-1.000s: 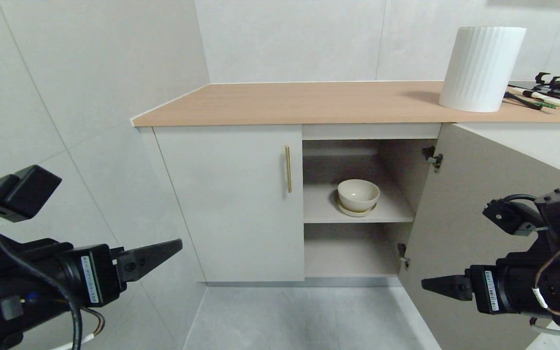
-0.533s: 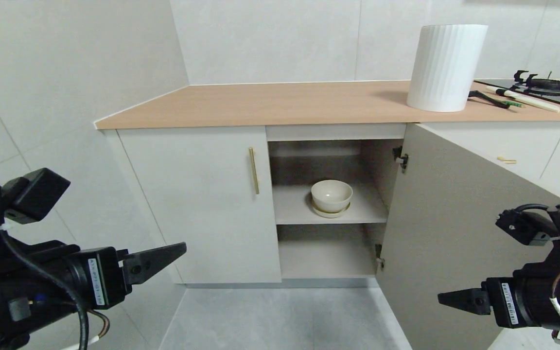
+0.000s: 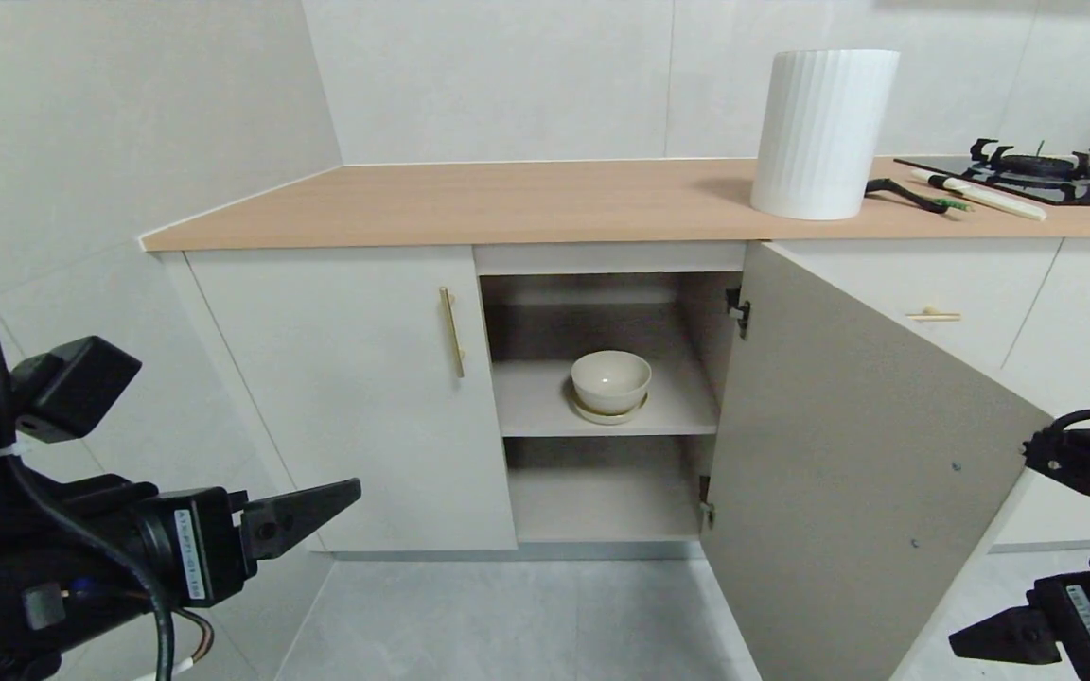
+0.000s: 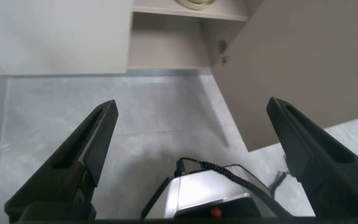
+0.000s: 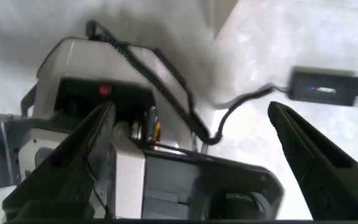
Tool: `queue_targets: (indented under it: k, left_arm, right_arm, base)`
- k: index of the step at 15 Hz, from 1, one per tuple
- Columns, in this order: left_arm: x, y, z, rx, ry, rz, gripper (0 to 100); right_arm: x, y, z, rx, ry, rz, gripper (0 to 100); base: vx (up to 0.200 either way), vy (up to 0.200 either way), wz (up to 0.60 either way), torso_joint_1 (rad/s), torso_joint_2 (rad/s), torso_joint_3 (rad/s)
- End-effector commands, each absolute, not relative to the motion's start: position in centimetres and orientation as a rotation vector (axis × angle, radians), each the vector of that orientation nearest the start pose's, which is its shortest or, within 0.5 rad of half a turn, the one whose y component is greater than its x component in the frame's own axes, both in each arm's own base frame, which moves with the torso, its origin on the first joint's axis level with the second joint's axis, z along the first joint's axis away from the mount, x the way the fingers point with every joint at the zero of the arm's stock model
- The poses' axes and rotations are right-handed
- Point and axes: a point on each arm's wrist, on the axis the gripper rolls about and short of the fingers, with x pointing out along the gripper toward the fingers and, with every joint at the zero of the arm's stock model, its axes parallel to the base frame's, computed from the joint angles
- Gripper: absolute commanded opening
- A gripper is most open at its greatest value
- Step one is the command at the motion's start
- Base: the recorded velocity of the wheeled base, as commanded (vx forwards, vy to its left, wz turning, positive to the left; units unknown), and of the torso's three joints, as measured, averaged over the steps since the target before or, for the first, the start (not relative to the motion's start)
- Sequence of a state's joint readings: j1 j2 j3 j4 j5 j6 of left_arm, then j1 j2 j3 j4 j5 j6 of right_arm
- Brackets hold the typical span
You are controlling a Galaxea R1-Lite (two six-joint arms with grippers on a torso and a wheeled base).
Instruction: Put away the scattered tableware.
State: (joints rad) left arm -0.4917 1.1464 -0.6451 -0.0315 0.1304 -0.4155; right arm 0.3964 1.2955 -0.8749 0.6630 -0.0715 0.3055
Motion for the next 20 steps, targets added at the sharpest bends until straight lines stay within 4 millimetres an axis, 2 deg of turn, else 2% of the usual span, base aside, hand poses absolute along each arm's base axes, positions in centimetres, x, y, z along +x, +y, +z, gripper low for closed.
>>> queue_targets:
  k: [1,4,7,10,12,16,18,20]
  left_arm:
    - [14.0,-7.2,20.9,-0.259,0.515,-0.255,100]
    - [14.0,-7.2,20.9,-0.259,0.515,-0.255,100]
    - [14.0,-7.2,20.9,-0.259,0.515,-0.255,100]
    - [14.0,-7.2,20.9,-0.259,0.515,-0.255,100]
    - [14.1,-7.2,21.0,-0.264,0.513,-0.254,100]
    - [14.2,-7.1,21.1,-0.27,0.504,-0.251,100]
    - [14.4,-7.3,20.9,-0.272,0.504,-0.257,100]
    - [14.3,-7.2,21.0,-0.275,0.497,-0.259,100]
  right_arm:
    - [14.7,4.8,20.9,0.042,1.039,0.046,100]
    - [14.2,2.5,22.7,0.056,0.942,-0.022,100]
    - [14.5,0.7,23.0,0.054,0.924,-0.103,100]
    - [17.2,-1.1,21.4,0.074,0.999,-0.199,100]
    - [20.1,-1.9,19.3,0.095,1.03,-0.233,100]
    - [22.5,-1.8,17.2,0.176,0.993,-0.187,100]
    - [24.4,-1.9,15.7,0.262,0.991,-0.168,100]
    - [24.8,-1.9,15.4,0.278,0.987,-0.161,100]
  base:
    - [0.0,0.0,0.0,0.0,0.0,0.0]
    - [0.0,0.0,0.0,0.0,0.0,0.0]
    - [0.0,0.0,0.0,0.0,0.0,0.0]
    - [0.0,0.0,0.0,0.0,0.0,0.0]
    - [0.0,0.0,0.0,0.0,0.0,0.0]
    - [0.0,0.0,0.0,0.0,0.0,0.0]
    - [0.0,0.0,0.0,0.0,0.0,0.0]
    - [0.0,0.0,0.0,0.0,0.0,0.0]
